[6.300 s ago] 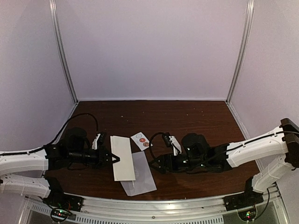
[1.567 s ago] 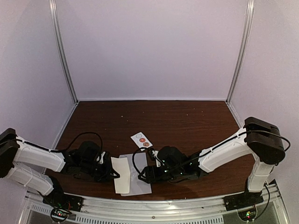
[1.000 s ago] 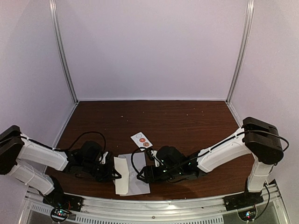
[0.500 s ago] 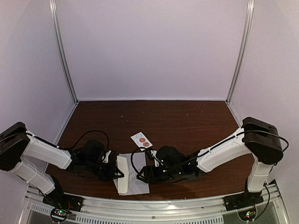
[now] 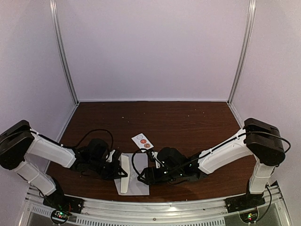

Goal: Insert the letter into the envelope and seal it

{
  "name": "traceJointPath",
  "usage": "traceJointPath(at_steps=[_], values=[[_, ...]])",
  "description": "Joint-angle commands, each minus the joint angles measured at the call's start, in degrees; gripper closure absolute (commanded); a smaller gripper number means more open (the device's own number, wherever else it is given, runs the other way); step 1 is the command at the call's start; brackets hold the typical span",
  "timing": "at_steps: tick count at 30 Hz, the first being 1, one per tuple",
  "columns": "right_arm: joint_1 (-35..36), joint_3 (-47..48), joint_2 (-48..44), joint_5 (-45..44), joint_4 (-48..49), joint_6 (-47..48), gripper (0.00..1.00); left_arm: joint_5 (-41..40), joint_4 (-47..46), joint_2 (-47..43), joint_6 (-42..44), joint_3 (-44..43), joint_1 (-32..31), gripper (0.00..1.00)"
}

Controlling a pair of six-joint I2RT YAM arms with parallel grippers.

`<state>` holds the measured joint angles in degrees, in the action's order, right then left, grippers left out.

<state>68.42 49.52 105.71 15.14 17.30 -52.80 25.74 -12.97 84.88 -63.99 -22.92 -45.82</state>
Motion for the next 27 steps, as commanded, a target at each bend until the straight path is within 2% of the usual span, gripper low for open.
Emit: traceJointPath(at_steps=[1, 10, 13, 19, 22, 27], values=[[0.5, -0.3, -1.4, -2.0, -2.8, 0.3, 0.3, -1.4, 3.7, -1.0, 4.1, -3.8, -0.3, 1.0], [0.1, -1.9, -9.6, -9.2, -10.0, 1.6, 0.29, -7.6, 19.7, -7.0, 10.0, -8.6, -0.3, 0.62], [-0.2, -2.4, -12.3, -10.9, -11.9, 1.8, 0.28, -9.4, 24.0, -8.8, 11.5, -10.3, -0.3, 0.46], [-0.3, -2.4, -14.3, -11.6, -12.9, 1.8, 0.28, -11.5, 29.9, -10.7, 13.6, -13.0, -0.2, 0.27], [-0.3, -1.9, -13.5, -11.0, -12.2, 1.6, 0.28, -11.9, 30.2, -10.3, 14.0, -13.2, -0.2, 0.24], [-0.3, -1.4, -10.6, -9.0, -9.7, 0.7, 0.28, -13.1, 30.2, -8.9, 14.7, -13.2, -0.2, 0.26]])
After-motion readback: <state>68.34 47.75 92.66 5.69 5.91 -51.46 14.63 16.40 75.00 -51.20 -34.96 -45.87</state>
